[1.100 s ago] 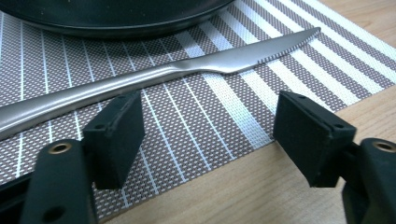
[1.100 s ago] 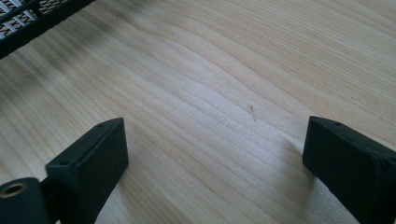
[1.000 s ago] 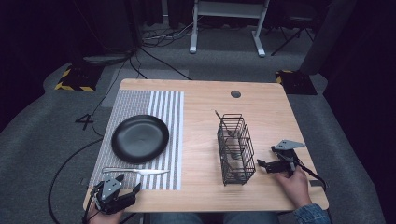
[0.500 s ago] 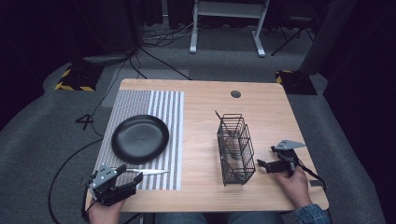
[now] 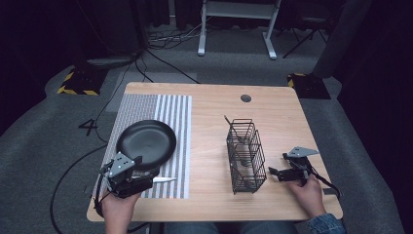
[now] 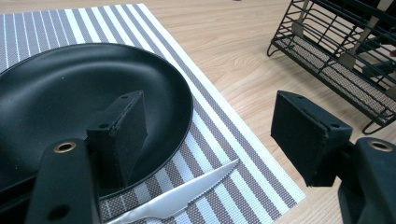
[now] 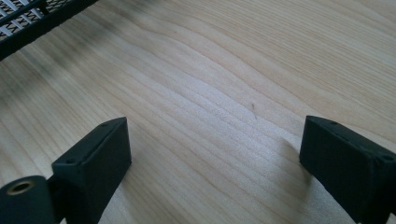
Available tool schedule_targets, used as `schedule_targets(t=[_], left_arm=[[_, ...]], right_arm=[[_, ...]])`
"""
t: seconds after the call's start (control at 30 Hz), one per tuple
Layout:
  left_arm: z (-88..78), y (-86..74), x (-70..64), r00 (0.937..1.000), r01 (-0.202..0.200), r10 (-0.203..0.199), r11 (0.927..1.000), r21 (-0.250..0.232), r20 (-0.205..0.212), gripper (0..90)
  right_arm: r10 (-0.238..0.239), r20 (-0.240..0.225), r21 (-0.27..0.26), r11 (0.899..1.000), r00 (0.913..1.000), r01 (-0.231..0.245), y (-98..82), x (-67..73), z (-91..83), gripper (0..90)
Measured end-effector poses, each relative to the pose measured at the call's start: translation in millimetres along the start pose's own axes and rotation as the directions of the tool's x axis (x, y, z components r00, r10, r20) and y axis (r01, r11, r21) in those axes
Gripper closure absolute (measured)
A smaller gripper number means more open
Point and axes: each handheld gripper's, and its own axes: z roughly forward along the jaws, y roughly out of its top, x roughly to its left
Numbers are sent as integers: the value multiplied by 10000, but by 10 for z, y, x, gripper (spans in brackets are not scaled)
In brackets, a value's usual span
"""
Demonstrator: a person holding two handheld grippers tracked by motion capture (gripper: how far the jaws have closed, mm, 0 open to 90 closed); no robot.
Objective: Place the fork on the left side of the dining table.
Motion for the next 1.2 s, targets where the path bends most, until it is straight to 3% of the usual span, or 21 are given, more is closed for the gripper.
schedule_targets(t=[0.27,0.5,0.63,0.67,0.97,1.1,1.2], left_arm=[[30,115,-55,9996,-273,273,9996,-23,57,280],[216,337,-172,9970,-624,628,9980,-106,453,285],[352,524,-197,9953,116,-137,9997,222,955,300],[377,564,-200,9940,141,-167,9996,248,1080,300],[680,805,-358,9924,-429,445,9989,-163,1146,315],[831,896,-417,9915,-389,418,9989,-252,1234,315],[963,960,-451,9867,-95,141,9995,-287,1620,315]], right_arm=[[28,6,-17,10000,10000,-28,2,1,3,92],[16,0,-13,10000,10000,-16,2,0,2,93],[22,-2,-16,10000,10000,-22,2,-1,2,93],[22,-2,-16,10000,10000,-22,2,-1,2,93],[17,2,-24,10000,10000,-17,2,-2,3,93],[22,1,-22,10000,10000,-22,2,-2,2,93],[-17,-22,-26,10000,10000,17,1,-5,1,96]])
